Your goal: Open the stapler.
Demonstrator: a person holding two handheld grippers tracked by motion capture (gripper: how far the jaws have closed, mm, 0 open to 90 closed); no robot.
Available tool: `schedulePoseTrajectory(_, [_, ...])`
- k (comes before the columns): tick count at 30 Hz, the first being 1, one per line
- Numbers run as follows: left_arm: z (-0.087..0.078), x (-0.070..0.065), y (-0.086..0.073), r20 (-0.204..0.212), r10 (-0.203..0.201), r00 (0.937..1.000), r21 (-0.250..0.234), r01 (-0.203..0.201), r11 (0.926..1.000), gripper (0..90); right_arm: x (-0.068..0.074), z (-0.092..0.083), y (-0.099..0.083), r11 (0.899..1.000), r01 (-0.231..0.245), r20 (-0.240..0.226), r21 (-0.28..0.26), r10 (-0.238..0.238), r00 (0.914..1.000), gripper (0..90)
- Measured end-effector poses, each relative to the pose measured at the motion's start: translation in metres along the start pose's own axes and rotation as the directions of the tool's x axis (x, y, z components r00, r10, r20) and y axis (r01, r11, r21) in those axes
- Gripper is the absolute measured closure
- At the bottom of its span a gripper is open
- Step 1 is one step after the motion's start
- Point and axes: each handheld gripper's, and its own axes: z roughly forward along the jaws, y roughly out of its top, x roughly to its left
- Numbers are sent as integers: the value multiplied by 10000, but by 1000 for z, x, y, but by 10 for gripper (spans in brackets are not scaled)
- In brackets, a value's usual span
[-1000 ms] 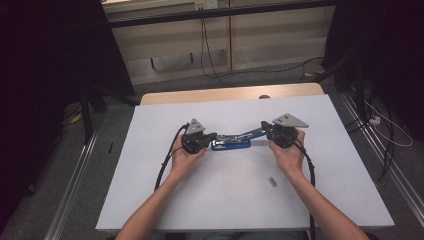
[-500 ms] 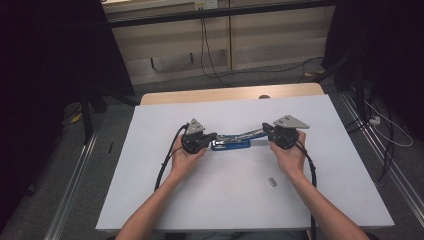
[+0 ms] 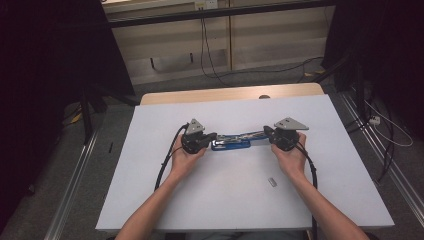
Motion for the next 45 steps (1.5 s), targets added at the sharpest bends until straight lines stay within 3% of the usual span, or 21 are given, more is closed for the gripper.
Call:
schedulePoseTrajectory(8, [0,0,0,-20,61,10000,-21,-61,10000,900,4,3,-3,9997,214,-52,124,-214,9998,900])
schedulePoseTrajectory(20, [0,-2,1,-134,173,9998,51,-172,9998,900,3,2,-5,10000,-69,-148,-13,69,9999,900])
schedulePoseTrajectory(25, [-1,-2,3,-49,145,9999,-292,-146,9995,900,3,3,-5,10000,-22,-231,-15,21,9997,900])
schedulePoseTrajectory(30, [-1,-2,4,4,112,9999,-301,-111,9995,900,2,2,-4,9998,-173,-324,-100,170,9993,900])
schedulePoseTrajectory(38, [-6,-1,7,-253,175,9995,-454,-186,9988,900,0,-1,-2,9992,-298,-461,-254,286,9985,900])
schedulePoseTrajectory(41, [-9,0,9,-225,-83,9997,-705,67,9975,882,-1,-2,-2,9987,-392,-557,-312,374,9977,900])
schedulePoseTrajectory(45, [-11,3,8,-243,-171,9996,-622,156,9979,807,-2,-3,-1,9978,-462,-605,-471,433,9972,900])
